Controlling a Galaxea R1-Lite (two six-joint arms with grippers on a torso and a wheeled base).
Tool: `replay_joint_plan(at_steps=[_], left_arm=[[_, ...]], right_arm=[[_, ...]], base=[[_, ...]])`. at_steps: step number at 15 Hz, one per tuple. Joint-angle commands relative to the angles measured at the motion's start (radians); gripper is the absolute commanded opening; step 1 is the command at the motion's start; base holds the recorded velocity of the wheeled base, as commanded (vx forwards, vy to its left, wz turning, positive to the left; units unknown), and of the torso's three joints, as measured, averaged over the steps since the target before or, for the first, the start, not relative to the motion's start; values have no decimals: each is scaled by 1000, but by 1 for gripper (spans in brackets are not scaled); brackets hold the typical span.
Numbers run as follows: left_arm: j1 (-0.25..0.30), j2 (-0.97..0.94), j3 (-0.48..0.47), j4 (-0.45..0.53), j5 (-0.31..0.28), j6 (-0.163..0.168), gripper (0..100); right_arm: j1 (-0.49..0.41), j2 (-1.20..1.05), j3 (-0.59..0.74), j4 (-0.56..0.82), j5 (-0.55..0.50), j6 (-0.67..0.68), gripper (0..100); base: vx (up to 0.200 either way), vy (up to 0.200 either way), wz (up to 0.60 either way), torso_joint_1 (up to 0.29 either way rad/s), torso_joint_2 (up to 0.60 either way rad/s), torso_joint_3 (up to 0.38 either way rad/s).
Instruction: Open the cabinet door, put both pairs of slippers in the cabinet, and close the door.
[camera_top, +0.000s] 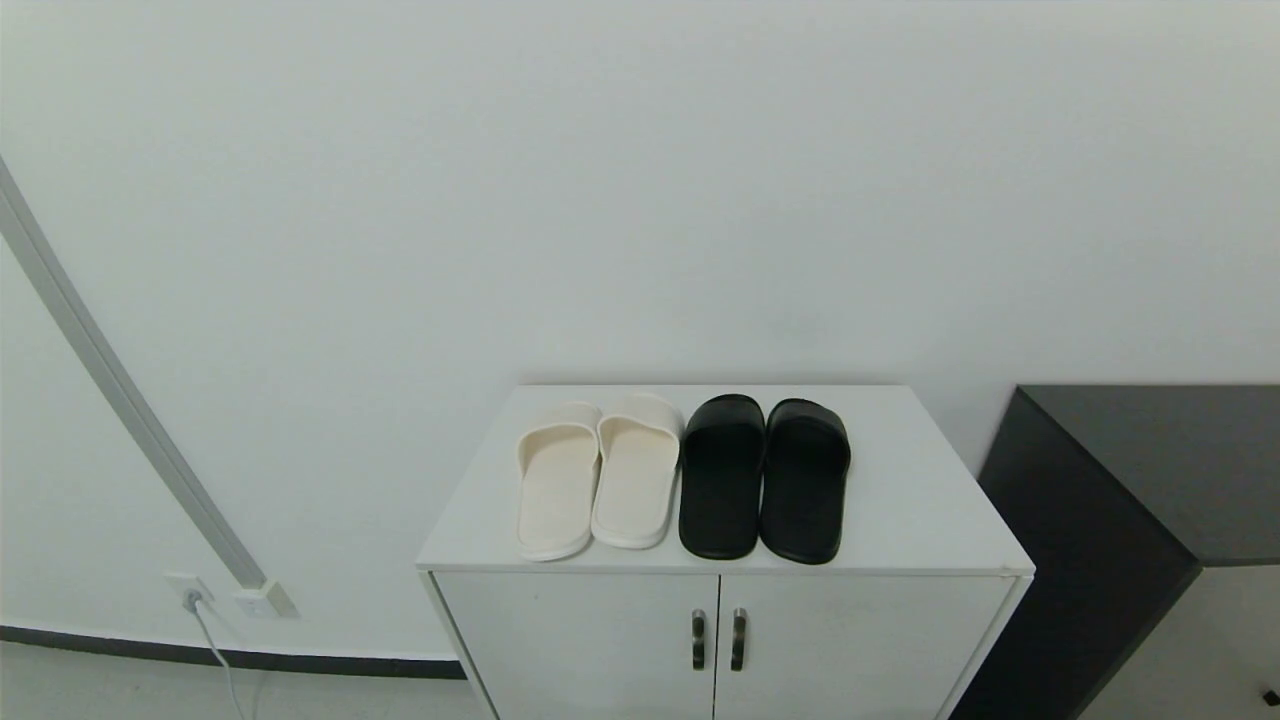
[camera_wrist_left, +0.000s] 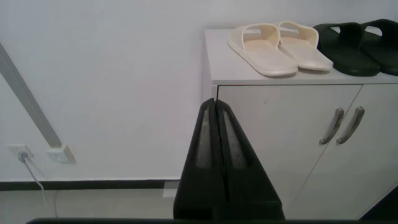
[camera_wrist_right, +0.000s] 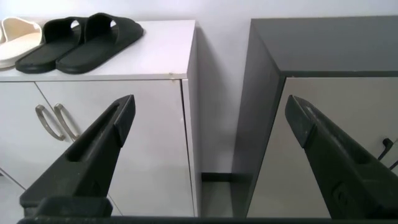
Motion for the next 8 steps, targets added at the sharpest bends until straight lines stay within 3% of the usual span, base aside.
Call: replay_joint_plan(at_steps=[1,2,3,6,8], left_arm=[[0,0,0,0,0,0,0],[0,0,0,0,0,0,0],[0,0,0,0,-1,1,0],[0,1,0,0,0,0,0],[0,0,0,0,-3,3,0]], right_arm=[[5,25,-83,-22,-2,35,100],[28,114,-233,-10,-10,138,100],[40,219,-255,18,-7,137,100],[80,414,-156,-22,59,57,100],[124,606,-176,-143,87,57,100]], base=[[0,0,0,0,0,0],[0,0,0,0,0,0],[0,0,0,0,0,0],[0,0,0,0,0,0],[0,0,0,0,0,0]])
